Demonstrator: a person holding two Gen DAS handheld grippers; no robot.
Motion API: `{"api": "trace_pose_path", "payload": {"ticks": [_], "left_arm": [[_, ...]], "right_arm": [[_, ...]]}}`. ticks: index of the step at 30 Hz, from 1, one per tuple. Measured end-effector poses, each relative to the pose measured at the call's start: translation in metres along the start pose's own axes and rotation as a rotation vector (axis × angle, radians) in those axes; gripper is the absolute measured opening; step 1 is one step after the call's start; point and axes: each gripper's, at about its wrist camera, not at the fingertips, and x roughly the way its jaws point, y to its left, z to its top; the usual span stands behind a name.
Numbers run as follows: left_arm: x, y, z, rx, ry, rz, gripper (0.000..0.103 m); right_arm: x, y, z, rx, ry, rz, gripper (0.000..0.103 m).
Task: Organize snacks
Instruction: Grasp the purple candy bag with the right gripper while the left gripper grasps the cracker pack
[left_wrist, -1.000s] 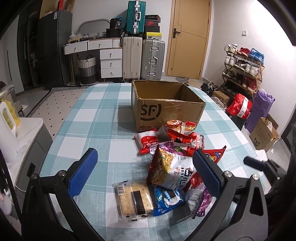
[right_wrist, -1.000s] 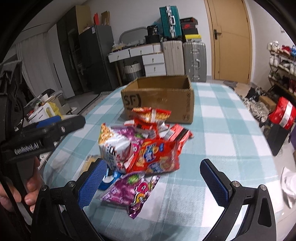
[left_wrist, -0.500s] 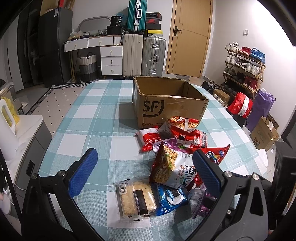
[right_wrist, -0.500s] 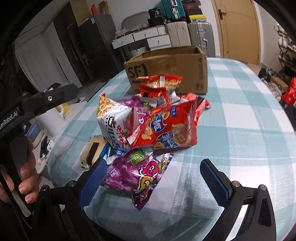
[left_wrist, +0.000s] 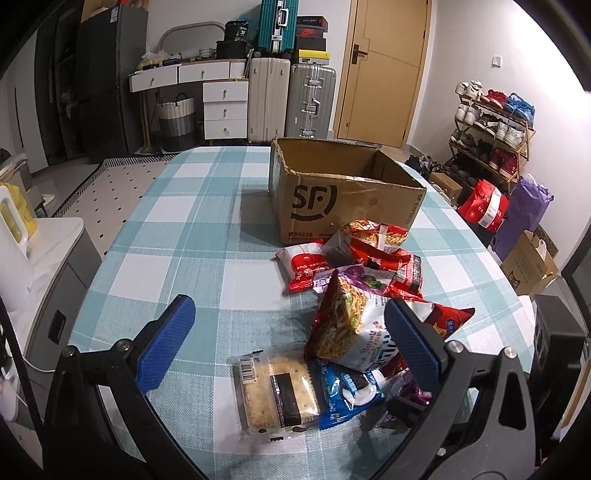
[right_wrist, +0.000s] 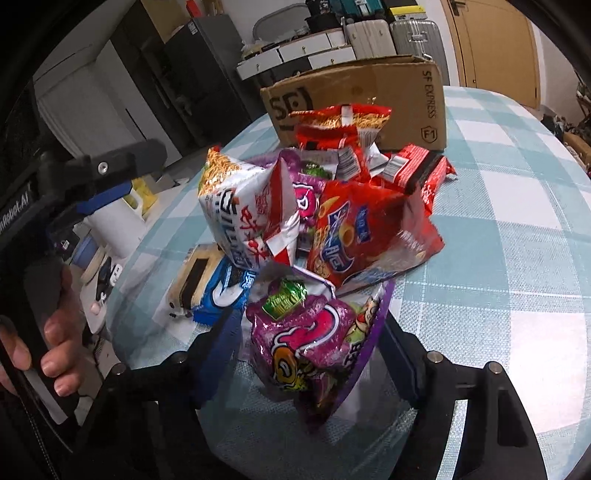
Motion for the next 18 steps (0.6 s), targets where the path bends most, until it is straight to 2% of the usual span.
{"api": "trace_pose_path", "payload": {"ticks": [3, 6, 18], "left_arm": [[0.002, 0.004, 0.0, -0.002, -0.002, 0.008, 0.102], [0.002, 0.011, 0.0, -0.009, 0.006, 0.018, 0.102], [0.0, 0.032, -0.007, -0.014, 0.025, 0.062, 0.102]], "right_arm": [[0.001, 0.002, 0.0, -0.023, 0.001, -0.003, 0.066], [-0.001, 0.003, -0.003, -0.022, -0.011, 0.009, 0.062], [-0.017, -0.005, -0.005, -0.006, -0.046, 0.012, 0.061]]}}
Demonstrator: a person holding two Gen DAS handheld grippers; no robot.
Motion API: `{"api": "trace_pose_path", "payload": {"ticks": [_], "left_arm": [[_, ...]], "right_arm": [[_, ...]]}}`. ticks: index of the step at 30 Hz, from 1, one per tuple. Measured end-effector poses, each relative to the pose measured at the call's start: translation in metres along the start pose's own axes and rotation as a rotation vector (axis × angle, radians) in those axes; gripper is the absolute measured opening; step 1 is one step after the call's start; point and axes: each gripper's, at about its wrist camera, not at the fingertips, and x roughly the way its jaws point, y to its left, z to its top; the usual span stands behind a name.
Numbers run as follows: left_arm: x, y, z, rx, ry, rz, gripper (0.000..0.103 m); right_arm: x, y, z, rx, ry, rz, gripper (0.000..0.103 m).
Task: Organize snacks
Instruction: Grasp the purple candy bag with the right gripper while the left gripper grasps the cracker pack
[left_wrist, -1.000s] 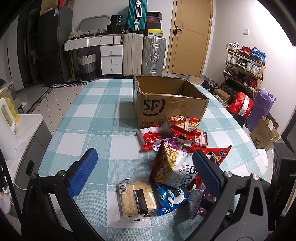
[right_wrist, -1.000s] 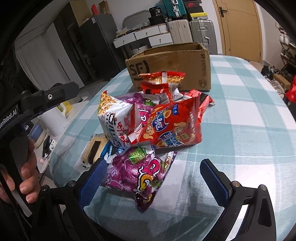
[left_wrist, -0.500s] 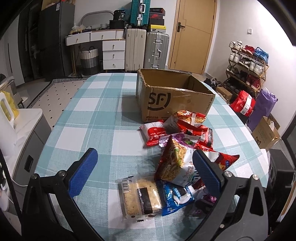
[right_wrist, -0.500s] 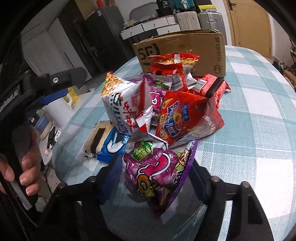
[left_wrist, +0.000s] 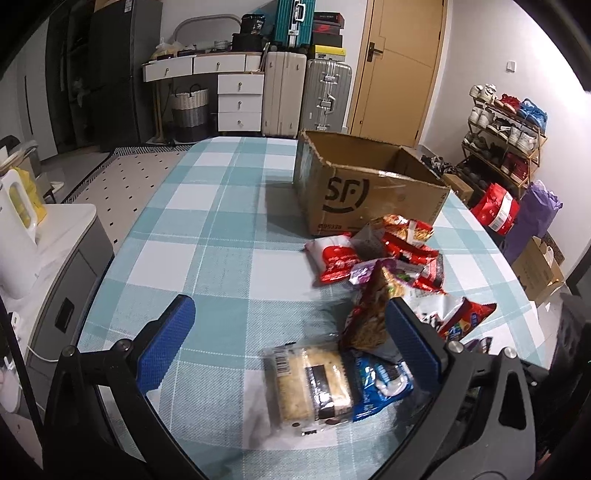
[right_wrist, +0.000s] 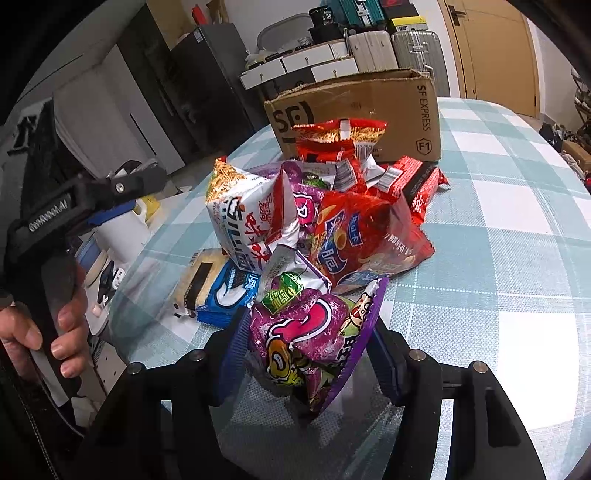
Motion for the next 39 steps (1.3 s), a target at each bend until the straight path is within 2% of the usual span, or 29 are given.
{"api": "trace_pose_path", "payload": {"ticks": [8, 19, 32, 39], "left_arm": [[0.013, 0.009, -0.014, 0.006, 0.067, 0.027, 0.102], [0.04, 0.0, -0.031, 0.053, 0.158, 0.06, 0.102], [0.067, -0.002, -0.039, 0.092, 0.232, 0.109, 0.102], [0.071, -0.008, -0.041, 0.101, 0.248, 0.096, 0.102]], "right_arm": [[-0.01, -0.001, -0.002, -0.003, -0.023, -0.005, 0.061], [-0.017, -0.003, -0.005, 0.002, -0.03, -0.006, 0.061], [-0.016, -0.013, -0.006, 0.028, -0.032, -0.016, 0.061], [-0.019, -0.013, -0.008, 0.023, -0.039, -0.012, 0.061]]}}
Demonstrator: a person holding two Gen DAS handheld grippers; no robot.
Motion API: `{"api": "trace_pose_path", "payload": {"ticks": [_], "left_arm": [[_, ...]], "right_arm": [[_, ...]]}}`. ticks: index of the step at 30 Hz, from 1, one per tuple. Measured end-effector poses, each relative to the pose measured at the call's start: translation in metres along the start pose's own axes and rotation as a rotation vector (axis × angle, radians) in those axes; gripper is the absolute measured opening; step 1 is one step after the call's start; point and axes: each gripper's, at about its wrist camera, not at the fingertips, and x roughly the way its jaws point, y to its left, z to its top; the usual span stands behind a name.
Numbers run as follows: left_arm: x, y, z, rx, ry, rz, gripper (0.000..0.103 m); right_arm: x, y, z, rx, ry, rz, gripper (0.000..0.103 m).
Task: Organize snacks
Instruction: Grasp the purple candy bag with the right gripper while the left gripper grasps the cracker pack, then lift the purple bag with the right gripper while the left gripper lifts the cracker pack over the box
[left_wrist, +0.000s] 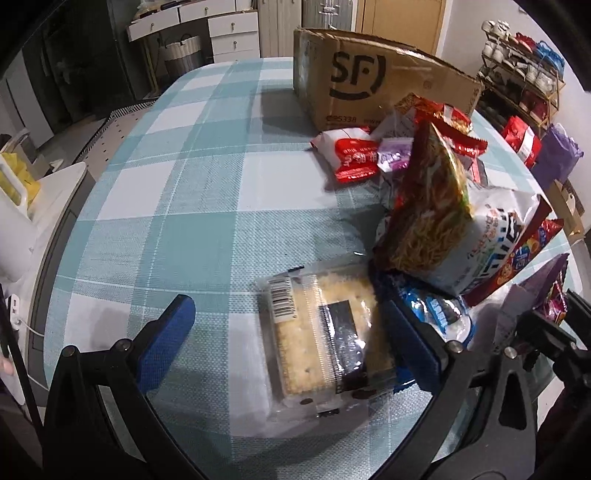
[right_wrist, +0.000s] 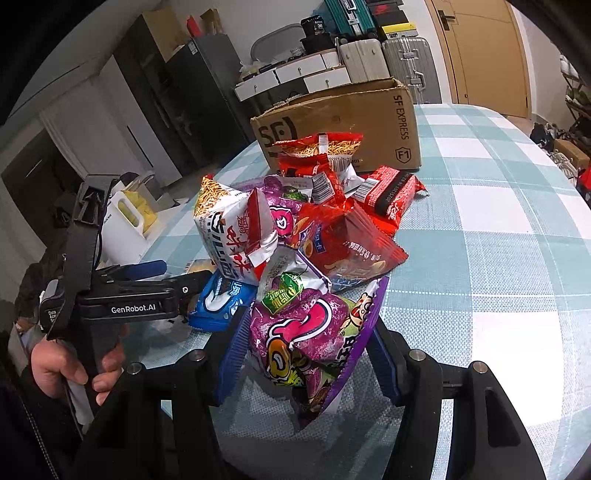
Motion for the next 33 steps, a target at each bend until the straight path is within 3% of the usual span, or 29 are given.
{"api": "trace_pose_path", "payload": {"ticks": [14, 17, 22, 33], "left_arm": [[0.013, 0.004, -0.001, -0.021, 0.024, -0.001, 0.102], [0.013, 0.005, -0.003, -0.006, 0.025, -0.013, 0.094], [0.006, -0.002, -0.006, 0.085, -0.002, -0.077, 0.058], [0.007, 0.001, -0.008, 0.062, 0.002, -0.144, 0.057]], "right_arm": [[-0.004, -0.005, -0.002, 0.011, -0.007, 0.004, 0.061], [-0.004, -0.006, -0.002, 0.014, -0.006, 0.006, 0.062], [-0.004, -0.006, -0.002, 0.017, -0.007, 0.002, 0.062], [-0.01, -0.004, -0.001, 0.022, -0.023, -0.007, 0.062]]}}
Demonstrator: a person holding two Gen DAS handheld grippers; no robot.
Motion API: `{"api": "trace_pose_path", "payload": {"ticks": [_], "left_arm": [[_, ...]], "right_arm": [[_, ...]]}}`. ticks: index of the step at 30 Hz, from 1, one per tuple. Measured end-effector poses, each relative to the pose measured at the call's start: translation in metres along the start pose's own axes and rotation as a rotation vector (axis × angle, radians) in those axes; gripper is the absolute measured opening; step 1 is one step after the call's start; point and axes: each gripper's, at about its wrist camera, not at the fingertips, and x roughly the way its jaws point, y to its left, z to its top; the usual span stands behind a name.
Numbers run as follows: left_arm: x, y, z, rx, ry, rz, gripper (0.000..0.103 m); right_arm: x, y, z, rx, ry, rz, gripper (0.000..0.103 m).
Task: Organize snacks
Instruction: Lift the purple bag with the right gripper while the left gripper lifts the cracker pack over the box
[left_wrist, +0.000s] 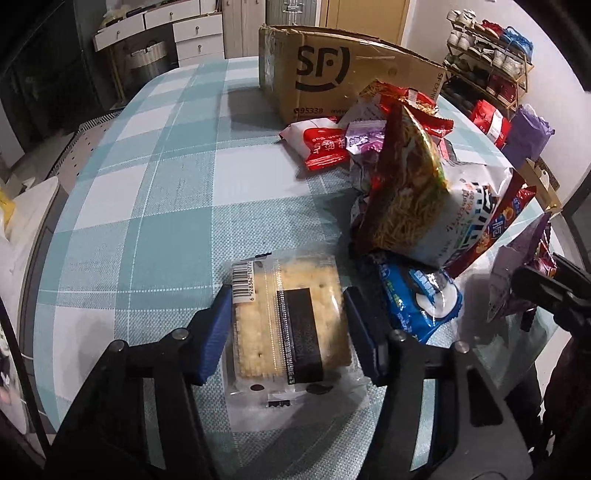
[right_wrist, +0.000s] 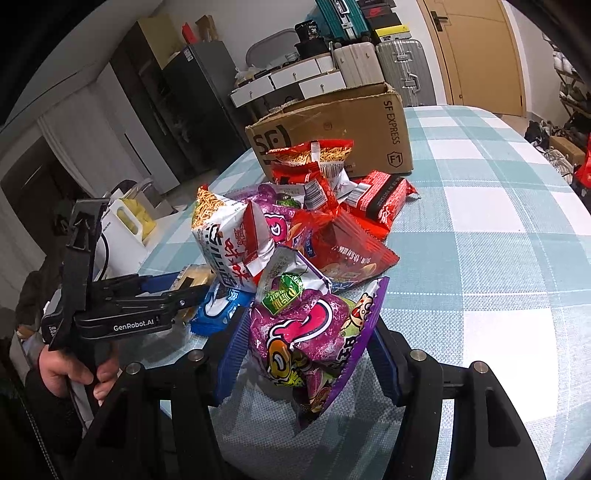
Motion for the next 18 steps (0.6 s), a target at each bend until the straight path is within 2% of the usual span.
{"api": "trace_pose_path", "payload": {"ticks": [9, 18], "left_arm": [[-0.019, 0.006, 0.0, -0.058, -0.038, -0.037, 0.057], [-0.055, 0.015, 0.029, -0.086, -0.105, -0.097, 0.057]], "right_arm": [[-0.01, -0.001, 0.002, 0.016, -0.028, -0.001, 0.062], [-0.03, -0.004, 0.016, 0.029, -0.1, -0.002, 0.062]]}}
